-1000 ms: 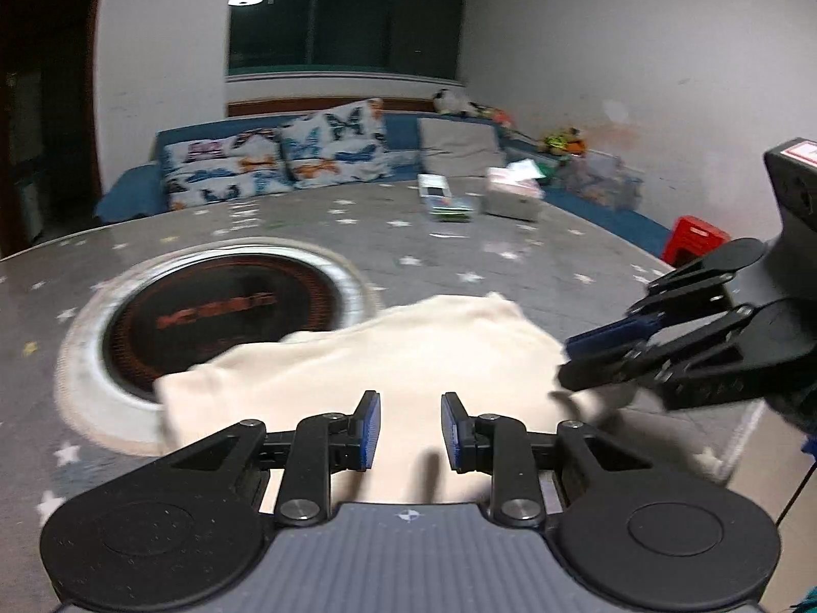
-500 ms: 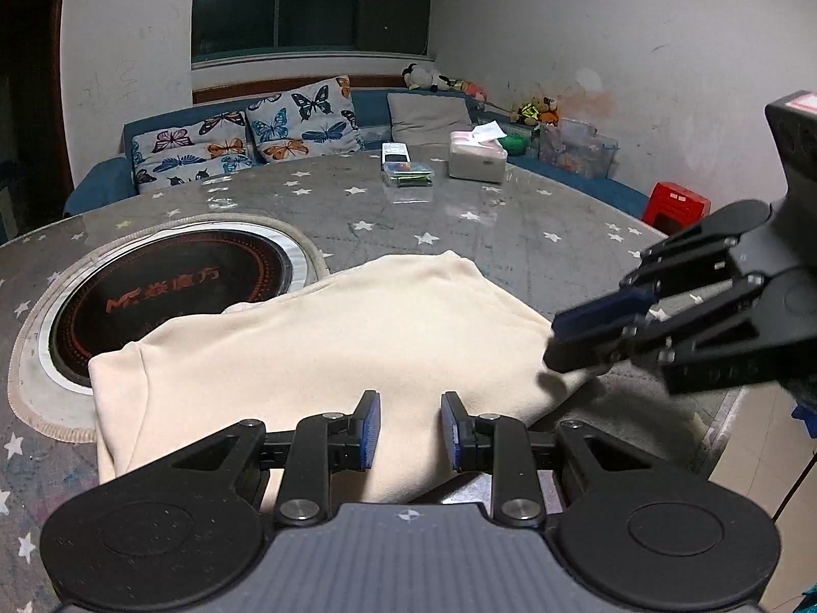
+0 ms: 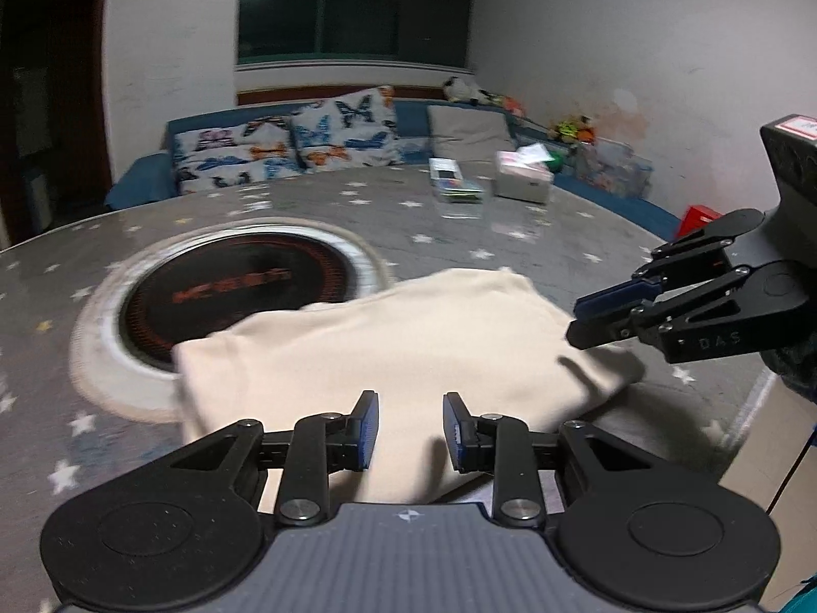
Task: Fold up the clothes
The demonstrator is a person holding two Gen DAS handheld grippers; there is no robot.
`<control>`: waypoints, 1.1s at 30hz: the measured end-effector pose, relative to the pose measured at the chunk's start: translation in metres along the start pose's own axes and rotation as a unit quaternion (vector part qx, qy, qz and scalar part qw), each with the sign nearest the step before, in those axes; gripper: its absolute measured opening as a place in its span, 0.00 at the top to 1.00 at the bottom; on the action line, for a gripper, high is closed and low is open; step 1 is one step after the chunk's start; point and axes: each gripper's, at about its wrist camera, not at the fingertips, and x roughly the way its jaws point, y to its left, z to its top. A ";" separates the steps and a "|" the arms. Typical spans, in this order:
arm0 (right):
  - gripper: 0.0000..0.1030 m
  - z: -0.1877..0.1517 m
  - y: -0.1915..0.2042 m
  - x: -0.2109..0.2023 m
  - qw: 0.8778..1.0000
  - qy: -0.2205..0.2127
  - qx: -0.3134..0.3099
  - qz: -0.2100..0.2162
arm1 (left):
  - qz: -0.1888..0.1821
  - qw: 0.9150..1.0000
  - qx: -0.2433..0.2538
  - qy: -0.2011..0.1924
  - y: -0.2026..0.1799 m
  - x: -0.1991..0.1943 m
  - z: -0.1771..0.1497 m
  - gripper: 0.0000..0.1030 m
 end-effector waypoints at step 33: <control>0.83 0.025 -0.051 0.073 0.998 0.026 0.053 -0.032 | 0.047 0.997 -0.060 0.034 0.047 -0.017 -0.024 0.67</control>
